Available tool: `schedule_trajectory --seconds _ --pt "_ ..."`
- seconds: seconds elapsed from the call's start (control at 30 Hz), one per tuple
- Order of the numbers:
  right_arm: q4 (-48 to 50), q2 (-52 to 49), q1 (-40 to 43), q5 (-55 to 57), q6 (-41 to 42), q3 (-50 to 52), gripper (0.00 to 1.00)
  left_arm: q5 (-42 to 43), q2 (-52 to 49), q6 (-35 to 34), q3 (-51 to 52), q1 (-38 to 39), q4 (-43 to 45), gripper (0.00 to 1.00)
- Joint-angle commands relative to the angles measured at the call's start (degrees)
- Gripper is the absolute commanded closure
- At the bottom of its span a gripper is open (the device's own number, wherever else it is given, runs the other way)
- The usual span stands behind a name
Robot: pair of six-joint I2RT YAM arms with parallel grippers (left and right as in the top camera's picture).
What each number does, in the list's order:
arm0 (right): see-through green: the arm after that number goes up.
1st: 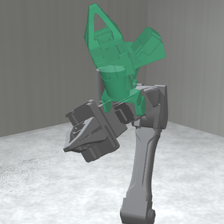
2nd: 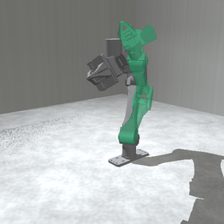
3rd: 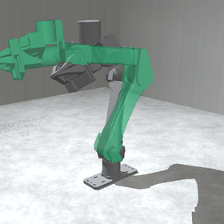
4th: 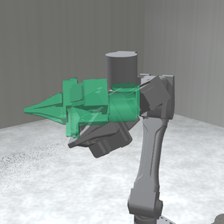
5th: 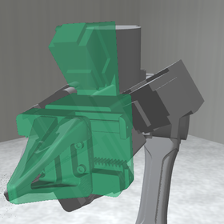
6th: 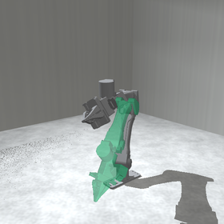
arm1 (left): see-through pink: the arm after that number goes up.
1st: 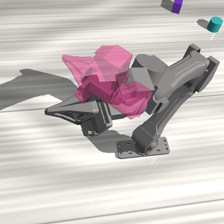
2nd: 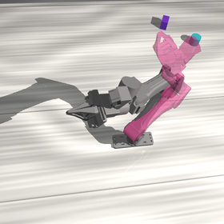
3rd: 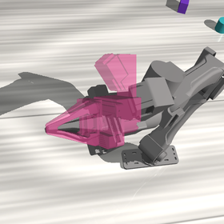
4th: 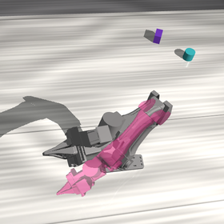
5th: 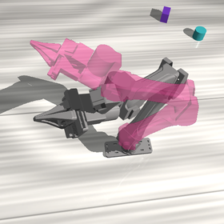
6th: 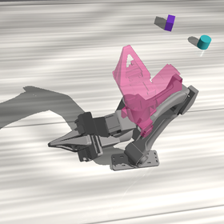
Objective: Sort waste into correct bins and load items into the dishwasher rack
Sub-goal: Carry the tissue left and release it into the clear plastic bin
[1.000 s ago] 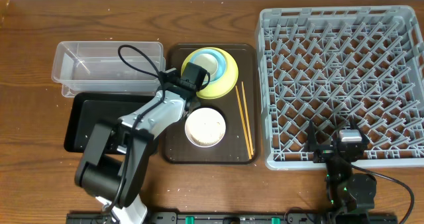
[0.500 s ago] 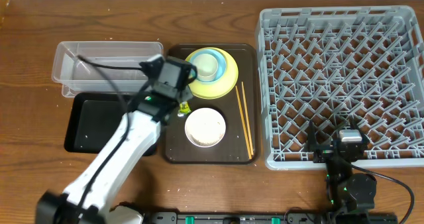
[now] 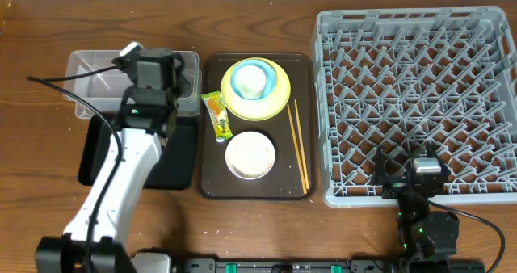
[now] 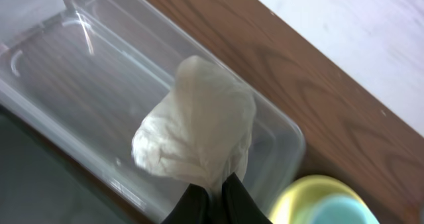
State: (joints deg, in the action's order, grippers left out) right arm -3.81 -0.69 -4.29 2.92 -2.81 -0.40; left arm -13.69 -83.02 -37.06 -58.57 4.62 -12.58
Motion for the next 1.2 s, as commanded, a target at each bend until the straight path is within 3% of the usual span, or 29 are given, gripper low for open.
schedule_trajectory --seconds 0.0,0.2,0.33,0.4,0.43,0.47,0.53,0.8,0.97,1.17 --pt "-0.2 0.4 0.6 -0.2 -0.7 0.1 0.01 -0.2 -4.0 3.7 0.3 -2.2 2.8 0.90" --pt "-0.2 0.4 0.6 -0.2 -0.7 0.1 0.01 -0.3 -9.8 4.0 0.3 -4.2 7.8 0.90" --pt "-0.2 0.4 0.6 -0.2 -0.7 0.1 0.01 -0.3 -12.7 4.0 0.3 -5.2 10.4 0.83" --pt "-0.2 0.4 0.6 -0.2 -0.7 0.1 0.01 -0.3 -13.0 4.0 0.3 -5.5 10.8 0.55" --pt "-0.2 0.4 0.6 -0.2 -0.7 0.1 0.01 -0.3 -13.0 4.0 0.3 -5.6 10.8 0.47" --pt "-0.2 0.4 0.6 -0.2 -0.7 0.1 0.01 -0.2 -12.8 4.0 0.3 -5.6 11.0 0.40" --pt "-0.2 0.4 0.6 -0.2 -0.7 0.1 0.01 -0.2 -12.2 4.1 0.2 -5.5 10.9 0.36" --pt "-0.2 0.4 0.6 -0.2 -0.7 0.1 0.01 9.8 -3.3 4.0 0.2 -5.4 3.0 0.34" --pt "-0.2 0.4 0.6 -0.2 -0.7 0.1 0.01 21.2 2.9 3.8 0.2 -5.4 -9.1 0.43" --pt "-0.2 0.4 0.6 -0.2 -0.7 0.1 0.01 24.0 4.4 3.9 0.2 -3.0 -23.9 0.45"
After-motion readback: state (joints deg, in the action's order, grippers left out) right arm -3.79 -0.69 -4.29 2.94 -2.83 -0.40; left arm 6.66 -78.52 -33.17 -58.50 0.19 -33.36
